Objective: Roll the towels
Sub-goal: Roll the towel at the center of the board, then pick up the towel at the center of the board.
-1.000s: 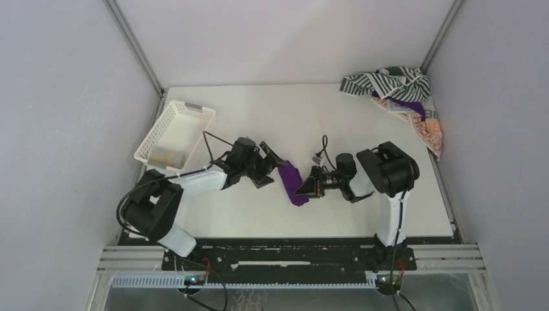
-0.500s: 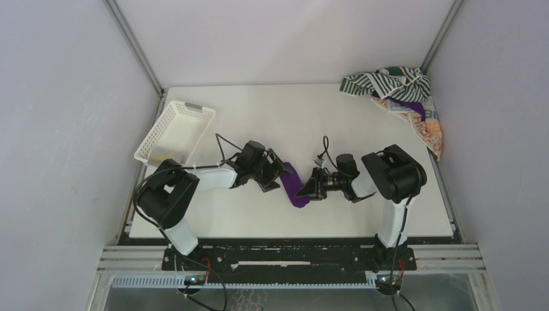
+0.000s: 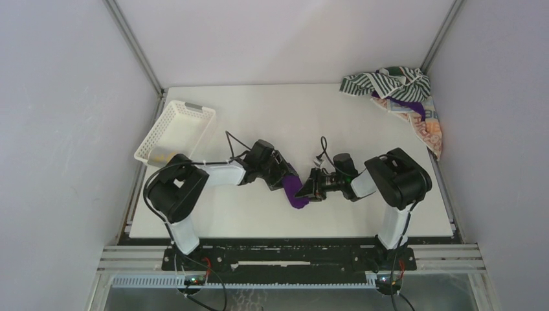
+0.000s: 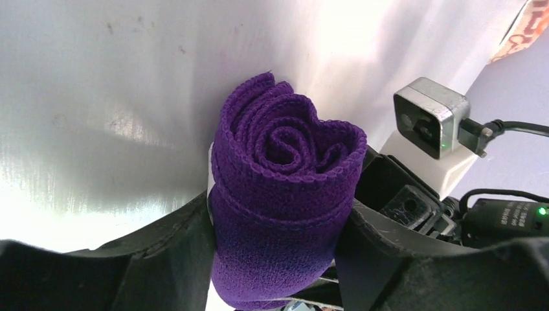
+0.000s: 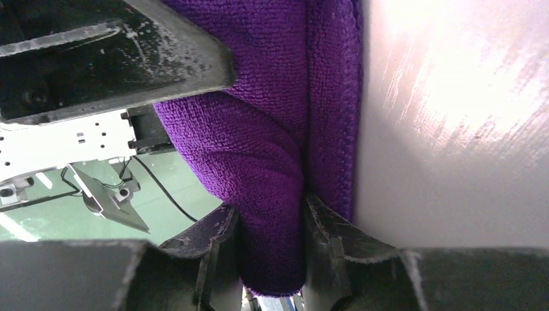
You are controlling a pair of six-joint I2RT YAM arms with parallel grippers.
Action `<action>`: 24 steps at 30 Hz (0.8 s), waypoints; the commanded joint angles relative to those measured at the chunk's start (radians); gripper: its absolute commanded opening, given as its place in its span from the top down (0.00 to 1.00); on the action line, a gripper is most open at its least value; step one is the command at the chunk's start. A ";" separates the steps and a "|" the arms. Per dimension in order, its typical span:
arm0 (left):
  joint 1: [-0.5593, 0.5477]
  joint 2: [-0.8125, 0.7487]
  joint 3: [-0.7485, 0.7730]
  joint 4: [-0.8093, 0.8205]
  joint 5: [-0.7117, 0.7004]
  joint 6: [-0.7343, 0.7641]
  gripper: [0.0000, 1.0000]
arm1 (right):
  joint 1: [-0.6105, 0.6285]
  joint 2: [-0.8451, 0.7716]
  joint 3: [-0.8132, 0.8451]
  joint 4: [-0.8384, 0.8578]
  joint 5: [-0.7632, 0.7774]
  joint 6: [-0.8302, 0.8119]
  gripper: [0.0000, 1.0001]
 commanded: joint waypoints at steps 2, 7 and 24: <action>-0.034 0.061 0.055 -0.131 -0.052 0.057 0.42 | 0.049 -0.017 -0.027 -0.225 0.150 -0.047 0.65; -0.038 0.072 0.095 -0.273 -0.124 0.108 0.49 | 0.099 -0.184 0.037 -0.435 0.247 -0.156 0.51; -0.038 0.069 0.137 -0.366 -0.169 0.165 0.50 | 0.531 -0.558 0.399 -1.097 1.244 -0.448 0.00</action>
